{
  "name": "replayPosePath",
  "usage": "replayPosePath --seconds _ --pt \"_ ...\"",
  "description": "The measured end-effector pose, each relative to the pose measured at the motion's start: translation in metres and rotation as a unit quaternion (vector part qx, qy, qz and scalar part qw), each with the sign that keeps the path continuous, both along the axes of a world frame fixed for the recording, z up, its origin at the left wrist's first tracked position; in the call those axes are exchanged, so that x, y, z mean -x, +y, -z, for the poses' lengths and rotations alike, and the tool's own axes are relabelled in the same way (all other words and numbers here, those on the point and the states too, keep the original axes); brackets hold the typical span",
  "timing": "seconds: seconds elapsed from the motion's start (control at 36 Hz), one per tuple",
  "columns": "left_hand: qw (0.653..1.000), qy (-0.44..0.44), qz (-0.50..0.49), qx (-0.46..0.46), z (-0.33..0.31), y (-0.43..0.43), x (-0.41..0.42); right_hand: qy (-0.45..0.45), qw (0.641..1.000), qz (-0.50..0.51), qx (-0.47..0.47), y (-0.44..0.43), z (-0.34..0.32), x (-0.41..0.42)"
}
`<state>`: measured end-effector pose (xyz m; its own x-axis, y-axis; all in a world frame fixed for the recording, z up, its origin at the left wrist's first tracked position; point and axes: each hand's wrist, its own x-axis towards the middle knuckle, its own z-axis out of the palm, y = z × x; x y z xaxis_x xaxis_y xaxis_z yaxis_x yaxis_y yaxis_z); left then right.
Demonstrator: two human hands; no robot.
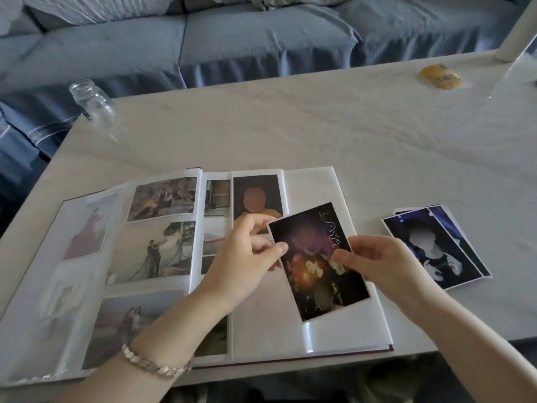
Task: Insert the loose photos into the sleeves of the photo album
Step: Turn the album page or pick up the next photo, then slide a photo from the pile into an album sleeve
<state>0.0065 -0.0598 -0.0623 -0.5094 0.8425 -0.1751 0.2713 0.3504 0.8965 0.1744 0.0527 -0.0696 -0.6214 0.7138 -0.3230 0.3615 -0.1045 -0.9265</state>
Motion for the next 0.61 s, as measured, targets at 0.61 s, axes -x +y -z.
replayPosePath --seconds 0.61 --pt "0.866 0.472 0.104 0.128 0.086 -0.025 -0.012 0.016 0.978 0.210 -0.008 -0.022 0.037 -0.006"
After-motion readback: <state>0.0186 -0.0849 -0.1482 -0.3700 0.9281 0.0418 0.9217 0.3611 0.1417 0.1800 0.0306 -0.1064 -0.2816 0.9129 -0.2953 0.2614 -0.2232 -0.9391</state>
